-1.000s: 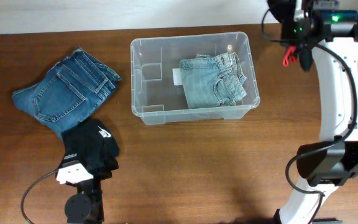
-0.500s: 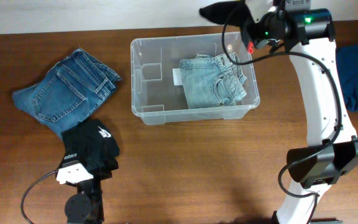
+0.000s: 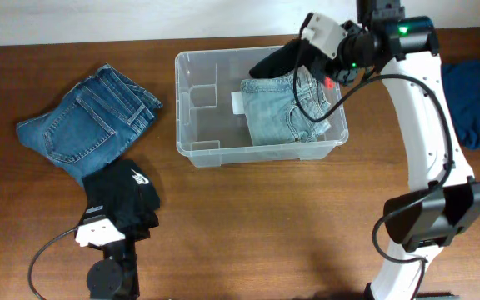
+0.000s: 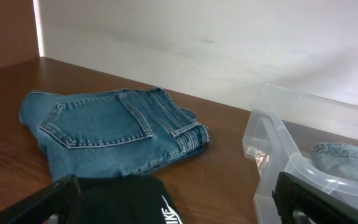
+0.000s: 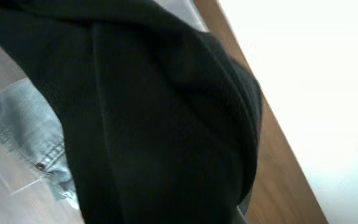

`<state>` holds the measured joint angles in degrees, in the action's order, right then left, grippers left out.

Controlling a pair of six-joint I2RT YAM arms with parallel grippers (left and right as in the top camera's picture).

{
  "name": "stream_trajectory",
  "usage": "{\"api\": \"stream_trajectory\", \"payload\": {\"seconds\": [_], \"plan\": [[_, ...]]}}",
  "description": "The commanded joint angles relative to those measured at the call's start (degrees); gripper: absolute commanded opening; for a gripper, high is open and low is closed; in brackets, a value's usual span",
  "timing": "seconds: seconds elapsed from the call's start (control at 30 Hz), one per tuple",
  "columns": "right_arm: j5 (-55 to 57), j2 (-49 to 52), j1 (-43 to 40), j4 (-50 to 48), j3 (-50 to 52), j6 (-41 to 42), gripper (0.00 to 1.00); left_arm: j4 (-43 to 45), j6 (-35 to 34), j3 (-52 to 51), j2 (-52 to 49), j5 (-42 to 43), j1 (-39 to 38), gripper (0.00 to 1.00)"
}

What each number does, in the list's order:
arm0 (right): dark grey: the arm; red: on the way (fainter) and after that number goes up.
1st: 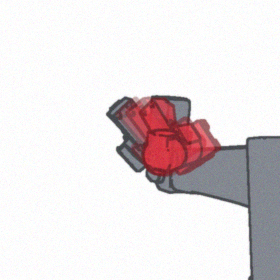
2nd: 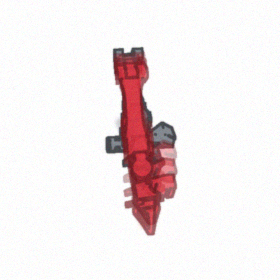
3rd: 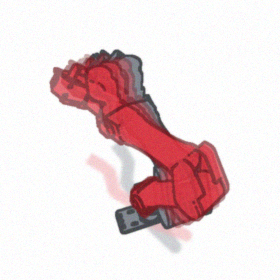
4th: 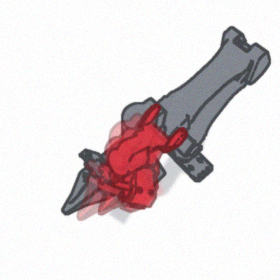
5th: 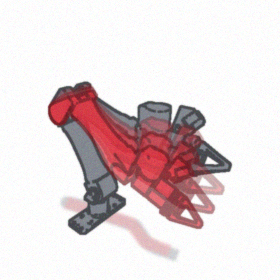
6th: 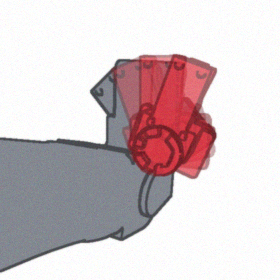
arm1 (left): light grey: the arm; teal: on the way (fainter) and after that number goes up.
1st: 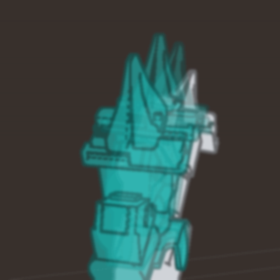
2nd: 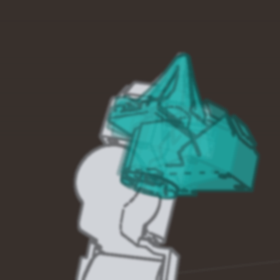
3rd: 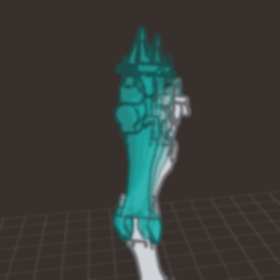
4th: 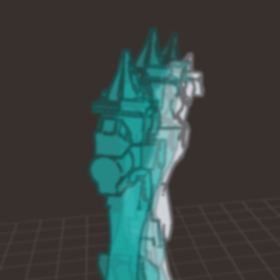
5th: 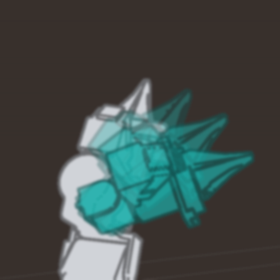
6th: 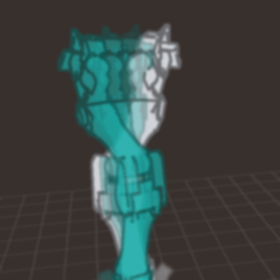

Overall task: Pack container
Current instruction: 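Carry the black clothing with the right gripper into the container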

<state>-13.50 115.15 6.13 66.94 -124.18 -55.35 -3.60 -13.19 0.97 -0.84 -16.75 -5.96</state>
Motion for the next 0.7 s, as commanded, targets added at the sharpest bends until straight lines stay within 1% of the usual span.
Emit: {"api": "stream_trajectory", "payload": {"seconds": [0.0, 0.03, 0.2, 0.33, 0.53, 0.67], "plan": [[-5.4, 0.7, 1.3, -0.2, 1.2, -3.0, 0.04, 0.1, 0.7, -0.4, 0.5, 0.0, 0.3, 0.99], [-5.4, 0.7, 1.5, -0.2, 1.3, -3.2, 0.04, 0.1, 0.7, -0.4, 0.5, 0.0, 0.3, 0.99], [-5.4, 1.6, 2.8, 0.6, 1.5, -10.7, 0.04, 0.1, 0.7, -0.4, 0.5, 0.0, 0.3, 0.99], [-5.4, 2.1, 3.0, 0.9, 1.5, -13.2, 0.04, 0.1, 0.7, -0.4, 0.5, 0.0, 0.3, 0.99], [-5.3, 3.9, 2.8, 7.3, 1.5, -20.7, 0.04, 0.1, 0.7, -0.4, 0.5, 0.0, 0.3, 0.99], [-5.2, 5.9, 2.8, 7.8, 1.5, -21.1, 0.04, 0.1, 0.7, -0.4, 0.5, 0.0, 0.3, 0.99]]}}
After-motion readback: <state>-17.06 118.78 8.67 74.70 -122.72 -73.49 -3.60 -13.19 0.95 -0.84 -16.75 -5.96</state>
